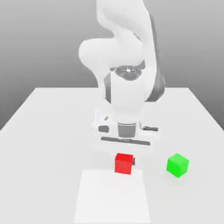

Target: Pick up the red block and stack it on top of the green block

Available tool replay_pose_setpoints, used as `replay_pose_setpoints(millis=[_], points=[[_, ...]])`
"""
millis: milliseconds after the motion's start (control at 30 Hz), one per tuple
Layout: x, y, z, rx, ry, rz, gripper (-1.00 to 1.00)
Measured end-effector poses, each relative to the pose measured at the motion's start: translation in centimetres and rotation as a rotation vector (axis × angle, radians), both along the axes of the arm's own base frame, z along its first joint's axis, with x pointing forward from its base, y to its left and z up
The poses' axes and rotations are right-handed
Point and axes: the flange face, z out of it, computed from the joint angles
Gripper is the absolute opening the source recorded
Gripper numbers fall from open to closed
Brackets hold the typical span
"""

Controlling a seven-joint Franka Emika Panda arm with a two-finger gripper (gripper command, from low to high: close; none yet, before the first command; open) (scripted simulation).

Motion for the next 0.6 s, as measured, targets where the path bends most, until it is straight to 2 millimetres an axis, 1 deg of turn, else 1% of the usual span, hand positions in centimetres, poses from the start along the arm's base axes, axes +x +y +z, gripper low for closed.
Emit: replay_pose_setpoints(millis=[67,200,267,367,400,433,600], points=[[0.0,2.2,0.9,0.001,-0.001,0.083,-1.0],[-0.8,8.4,2.3,0.003,-0.002,0.306,-1.0],[-1.7,11.6,2.9,0.002,-0.002,0.422,-1.0],[-3.7,16.2,3.9,0.001,0.0,0.598,-1.0],[-4.0,17.0,3.6,0.0,0.0,0.629,-1.0],[-4.2,17.5,3.1,-0.002,0.0,0.644,-1.0],[-4.3,17.8,-1.3,-0.003,-0.001,0.657,-1.0]])
